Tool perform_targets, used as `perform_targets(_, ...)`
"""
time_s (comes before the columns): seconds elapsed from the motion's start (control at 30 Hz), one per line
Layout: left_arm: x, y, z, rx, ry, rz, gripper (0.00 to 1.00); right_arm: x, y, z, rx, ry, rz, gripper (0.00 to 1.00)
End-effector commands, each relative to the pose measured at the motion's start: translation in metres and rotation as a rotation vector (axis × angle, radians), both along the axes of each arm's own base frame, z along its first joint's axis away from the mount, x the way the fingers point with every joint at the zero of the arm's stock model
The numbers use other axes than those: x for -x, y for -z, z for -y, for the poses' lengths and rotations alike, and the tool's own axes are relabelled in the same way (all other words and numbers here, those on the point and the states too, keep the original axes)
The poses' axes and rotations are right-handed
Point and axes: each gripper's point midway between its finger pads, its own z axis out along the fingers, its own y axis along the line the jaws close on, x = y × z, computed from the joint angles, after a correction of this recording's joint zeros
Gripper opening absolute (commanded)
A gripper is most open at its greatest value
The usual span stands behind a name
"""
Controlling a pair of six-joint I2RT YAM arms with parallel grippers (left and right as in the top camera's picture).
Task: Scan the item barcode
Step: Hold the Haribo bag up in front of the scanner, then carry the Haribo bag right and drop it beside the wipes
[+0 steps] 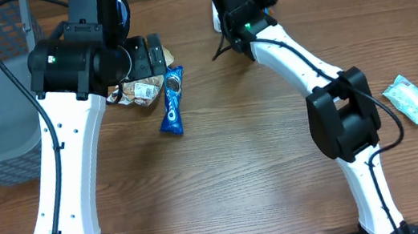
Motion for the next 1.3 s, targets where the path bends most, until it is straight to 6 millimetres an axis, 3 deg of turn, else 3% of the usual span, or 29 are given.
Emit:
perform_targets(0.0,-0.002,0.002,0.001,0.007,-0.007,-0.006,1.0,0.024,-0.082,0.003,-0.289,0.02,0.161,0.03)
perform_targets(0.13,-0.002,0.002,0.0,0.007,-0.007,-0.006,1.0,0.054,-0.111,0.01,-0.508,-0.03,0.094,0.03)
perform_targets(0.23,-0.002,0.002,0.001,0.007,-0.007,-0.006,1.0,0.08,-0.135,0.027,-0.645,-0.04,0.058,0.03)
perform_targets(0.33,-0.002,0.002,0.001,0.007,-0.007,-0.006,1.0,0.109,-0.152,0.057,-0.758,-0.009,0.018,0.03)
perform_targets(0.43,-0.002,0.002,0.001,0.007,-0.007,-0.006,1.0,0.136,-0.153,0.097,-0.843,0.093,-0.022,0.03)
perform_targets(0.6,-0.002,0.002,0.001,0.007,-0.007,-0.006,1.0,0.175,-0.116,0.175,-0.941,0.356,-0.142,0.04)
perform_targets(0.83,-0.002,0.002,0.001,0.007,-0.007,-0.006,1.0,0.206,-0.037,0.261,-1.001,0.631,-0.229,0.04)
perform_targets(1.0,-0.002,0.002,0.001,0.007,-0.007,-0.006,1.0,0.222,0.028,0.298,-1.018,0.74,-0.233,0.05)
perform_targets(1.03,-0.002,0.002,0.001,0.007,-0.007,-0.006,1.0,0.222,0.034,0.3,-1.018,0.743,-0.228,0.07)
perform_targets(1.17,-0.002,0.002,0.001,0.007,-0.007,-0.006,1.0,0.217,0.073,0.3,-1.02,0.677,-0.23,0.21)
perform_targets(1.27,-0.002,0.002,0.001,0.007,-0.007,-0.006,1.0,0.217,0.091,0.295,-1.026,0.638,-0.243,0.39)
